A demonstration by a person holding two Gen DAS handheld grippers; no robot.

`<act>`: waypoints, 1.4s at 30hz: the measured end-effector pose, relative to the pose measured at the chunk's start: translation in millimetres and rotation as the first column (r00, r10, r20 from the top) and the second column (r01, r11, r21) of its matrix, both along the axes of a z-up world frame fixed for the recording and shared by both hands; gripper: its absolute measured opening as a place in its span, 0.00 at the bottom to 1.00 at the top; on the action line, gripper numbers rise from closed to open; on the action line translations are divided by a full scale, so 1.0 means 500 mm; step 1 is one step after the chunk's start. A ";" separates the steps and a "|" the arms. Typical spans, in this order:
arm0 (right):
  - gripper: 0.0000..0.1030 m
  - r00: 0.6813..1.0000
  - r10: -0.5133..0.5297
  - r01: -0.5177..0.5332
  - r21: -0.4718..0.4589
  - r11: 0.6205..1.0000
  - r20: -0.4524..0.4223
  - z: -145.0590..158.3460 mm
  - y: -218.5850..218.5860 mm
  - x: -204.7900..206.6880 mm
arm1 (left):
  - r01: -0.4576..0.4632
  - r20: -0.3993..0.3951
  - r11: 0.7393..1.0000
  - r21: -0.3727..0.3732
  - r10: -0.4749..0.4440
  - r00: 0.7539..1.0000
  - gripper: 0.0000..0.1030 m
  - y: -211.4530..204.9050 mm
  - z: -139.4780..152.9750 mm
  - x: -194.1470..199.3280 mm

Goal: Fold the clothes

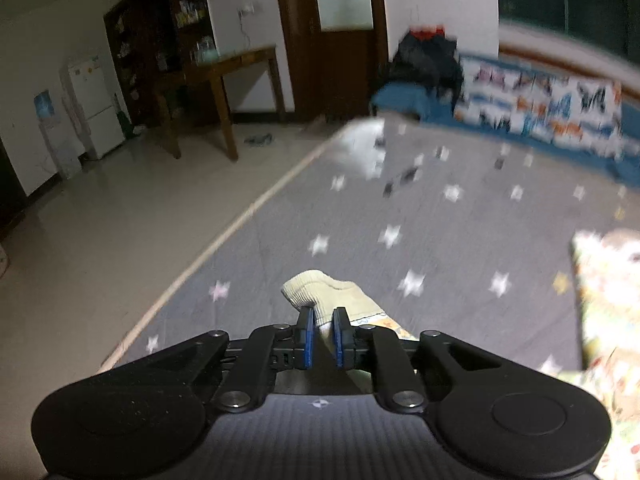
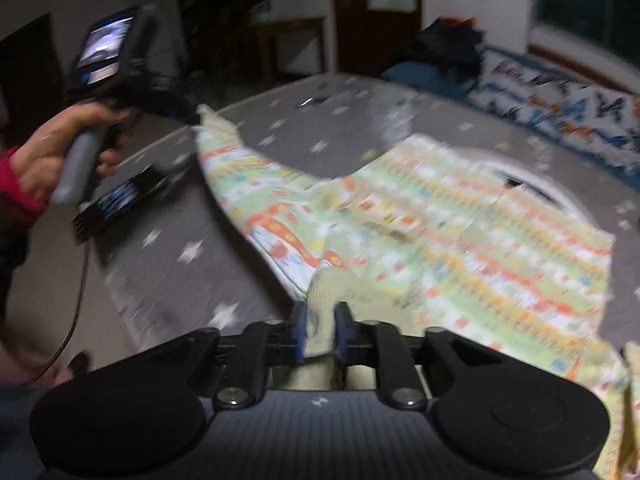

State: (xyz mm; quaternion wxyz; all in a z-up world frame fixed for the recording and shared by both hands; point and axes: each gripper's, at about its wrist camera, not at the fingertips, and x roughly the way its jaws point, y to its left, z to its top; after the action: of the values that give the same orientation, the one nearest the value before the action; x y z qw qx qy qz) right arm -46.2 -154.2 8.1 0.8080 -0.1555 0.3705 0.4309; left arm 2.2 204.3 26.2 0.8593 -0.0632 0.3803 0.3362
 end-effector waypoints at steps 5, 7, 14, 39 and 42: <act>0.27 0.999 0.013 -0.013 0.011 1.000 0.047 0.007 -0.019 -0.030 | -0.023 -0.039 1.000 0.008 0.023 0.999 0.18 0.007 -0.029 -0.001; 0.28 0.995 -0.070 0.068 0.034 0.997 0.070 0.016 -0.046 -0.017 | 0.000 -0.018 0.999 0.045 0.001 1.000 0.18 -0.012 -0.015 -0.003; 0.28 0.943 -0.312 0.316 -0.021 0.948 0.115 -0.050 -0.119 0.021 | 0.229 0.040 0.973 0.042 -0.231 0.972 0.20 -0.144 0.013 0.009; 0.28 0.527 -0.836 0.843 0.037 0.537 0.152 -0.111 -0.491 0.139 | 0.789 0.095 0.601 -0.128 -0.784 0.613 0.44 -0.544 -0.068 0.065; 0.28 0.469 -0.874 0.875 0.069 0.479 0.122 -0.106 -0.510 0.137 | 0.819 0.071 0.561 -0.120 -0.818 0.571 0.46 -0.579 -0.086 0.069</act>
State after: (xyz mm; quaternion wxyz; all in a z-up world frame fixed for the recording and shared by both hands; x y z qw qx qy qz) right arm 22.4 -408.9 -45.1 0.9383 0.0242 0.3406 -0.0544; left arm 36.8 -85.2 -16.9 0.9118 0.0591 0.3857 -0.1277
